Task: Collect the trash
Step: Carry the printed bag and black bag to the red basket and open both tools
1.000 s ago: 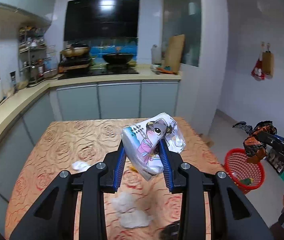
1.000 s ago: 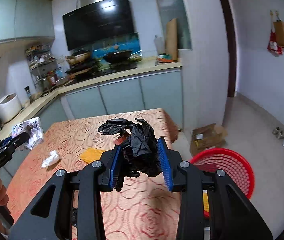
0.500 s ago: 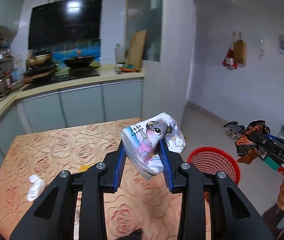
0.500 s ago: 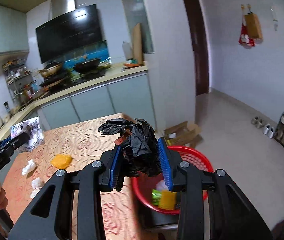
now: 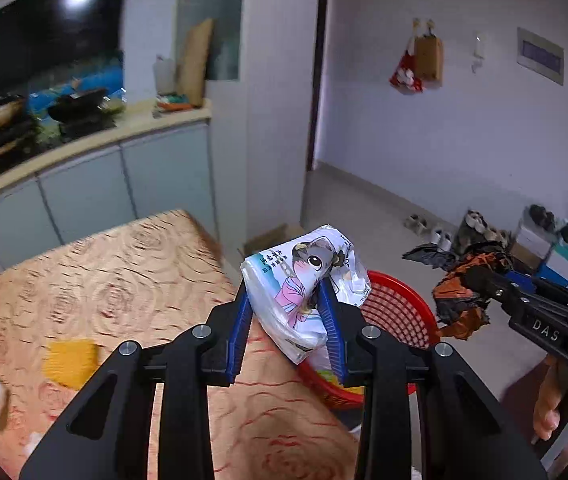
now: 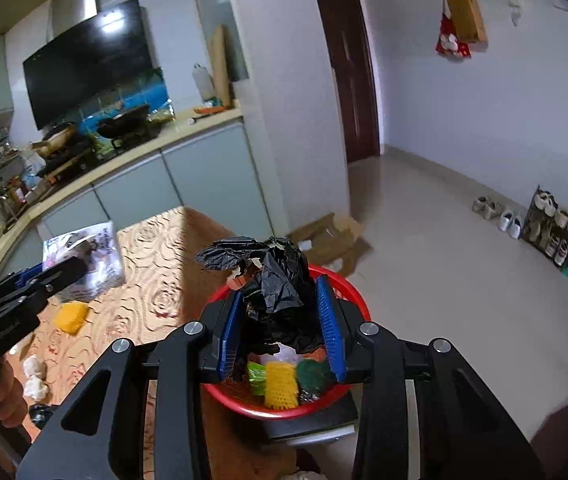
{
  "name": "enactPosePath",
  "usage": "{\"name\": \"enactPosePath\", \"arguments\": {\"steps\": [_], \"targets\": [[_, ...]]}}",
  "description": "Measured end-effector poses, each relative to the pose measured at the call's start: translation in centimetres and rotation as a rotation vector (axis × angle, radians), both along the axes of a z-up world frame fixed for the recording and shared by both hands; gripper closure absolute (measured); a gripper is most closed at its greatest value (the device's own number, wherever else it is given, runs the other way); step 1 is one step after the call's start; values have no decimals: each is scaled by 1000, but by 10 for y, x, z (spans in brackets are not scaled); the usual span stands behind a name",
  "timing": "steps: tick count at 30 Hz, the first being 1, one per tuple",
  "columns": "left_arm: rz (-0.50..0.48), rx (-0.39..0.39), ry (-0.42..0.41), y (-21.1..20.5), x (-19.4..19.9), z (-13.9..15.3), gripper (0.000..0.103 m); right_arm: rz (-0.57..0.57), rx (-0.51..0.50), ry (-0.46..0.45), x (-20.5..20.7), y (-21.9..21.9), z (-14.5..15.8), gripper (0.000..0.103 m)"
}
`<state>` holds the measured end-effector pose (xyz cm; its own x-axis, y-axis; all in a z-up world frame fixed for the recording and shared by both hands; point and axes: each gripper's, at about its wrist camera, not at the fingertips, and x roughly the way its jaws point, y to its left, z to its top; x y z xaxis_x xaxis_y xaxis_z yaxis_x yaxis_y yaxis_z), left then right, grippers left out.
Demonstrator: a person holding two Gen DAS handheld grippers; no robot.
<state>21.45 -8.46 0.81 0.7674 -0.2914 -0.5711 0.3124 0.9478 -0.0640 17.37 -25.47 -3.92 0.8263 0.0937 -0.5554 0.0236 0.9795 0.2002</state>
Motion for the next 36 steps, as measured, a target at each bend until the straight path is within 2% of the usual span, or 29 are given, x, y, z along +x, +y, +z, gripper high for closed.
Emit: {"name": "enactPosePath", "arguments": {"steps": [10, 18, 22, 26, 29, 36], "targets": [[-66, 19, 155, -42, 47, -52, 71, -20, -3, 92, 30, -12, -35, 67], [-72, 19, 239, -50, 65, -79, 70, -10, 11, 153, 49, -13, -57, 64], [-62, 12, 258, -45, 66, -83, 66, -8, 24, 154, 51, -11, -58, 58], [-55, 1, 252, -38, 65, -79, 55, -10, 38, 141, 49, -11, -56, 46], [-47, -3, 241, -33, 63, -74, 48, -11, 40, 136, 47, -9, -53, 45], [-17, -27, 206, -13, 52, -56, 43, -8, 38, 103, 34, -6, -40, 45]]}}
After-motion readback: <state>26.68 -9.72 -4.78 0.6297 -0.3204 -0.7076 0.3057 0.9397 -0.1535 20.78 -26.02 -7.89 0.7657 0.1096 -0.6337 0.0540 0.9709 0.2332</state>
